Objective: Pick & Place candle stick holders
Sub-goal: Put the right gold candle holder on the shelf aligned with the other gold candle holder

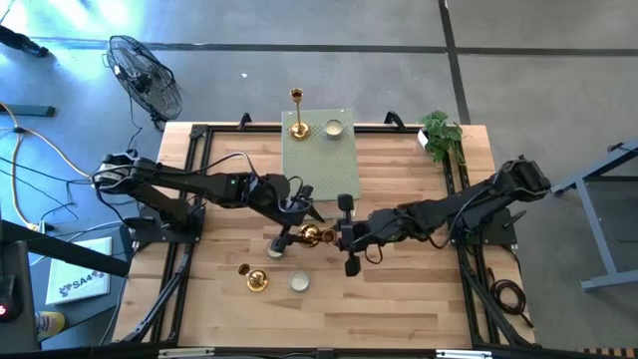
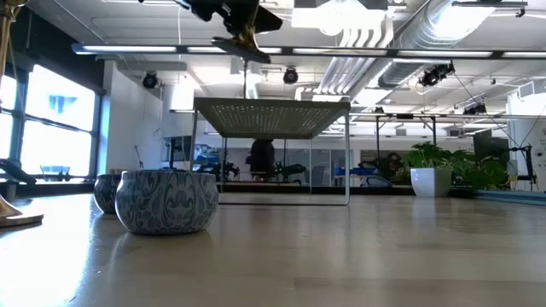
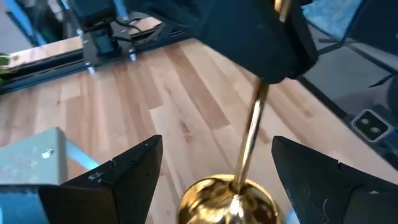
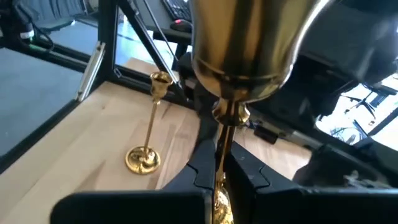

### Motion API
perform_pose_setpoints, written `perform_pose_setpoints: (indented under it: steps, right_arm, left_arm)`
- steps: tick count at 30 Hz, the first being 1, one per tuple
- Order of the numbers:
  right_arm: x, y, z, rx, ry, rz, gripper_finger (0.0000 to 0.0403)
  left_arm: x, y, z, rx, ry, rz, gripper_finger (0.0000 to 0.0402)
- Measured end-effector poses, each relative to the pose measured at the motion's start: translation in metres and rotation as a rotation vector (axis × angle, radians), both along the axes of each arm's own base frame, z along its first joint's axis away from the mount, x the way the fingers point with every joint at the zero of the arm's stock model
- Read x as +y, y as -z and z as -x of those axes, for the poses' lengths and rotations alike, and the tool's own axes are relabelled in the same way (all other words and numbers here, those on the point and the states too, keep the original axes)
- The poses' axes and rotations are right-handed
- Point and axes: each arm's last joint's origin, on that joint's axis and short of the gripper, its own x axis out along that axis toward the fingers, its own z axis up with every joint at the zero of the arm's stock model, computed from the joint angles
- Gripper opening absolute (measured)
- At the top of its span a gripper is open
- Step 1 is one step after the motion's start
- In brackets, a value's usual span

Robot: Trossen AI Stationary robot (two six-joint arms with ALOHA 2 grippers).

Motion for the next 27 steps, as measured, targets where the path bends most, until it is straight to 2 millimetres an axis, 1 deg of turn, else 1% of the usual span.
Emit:
perform_pose_setpoints:
  steps: [13,20,23,27]
  right_arm:
    - [-0.0011,0.0025,0.0,0.014,0.012,-0.002,0.0007]
    - [-0.0014,0.0026,0.0,0.014,0.02,0.008,0.0007]
    - [-0.0014,0.0026,0.0,0.013,0.019,0.013,0.0007]
    - [-0.0014,0.0026,0.0,0.013,0.018,0.015,0.0007]
  left_arm:
    - [0.0013,0.0001,-0.0003,-0.002,-0.024,-0.015,0.0298]
    - [0.0001,-0.0001,0.0001,-0.004,0.018,-0.003,0.0297]
    - [0.0001,-0.0002,0.0001,-0.005,0.02,-0.003,0.0283]
    - [-0.0003,-0.0004,0.0001,-0.008,0.034,0.003,0.0241]
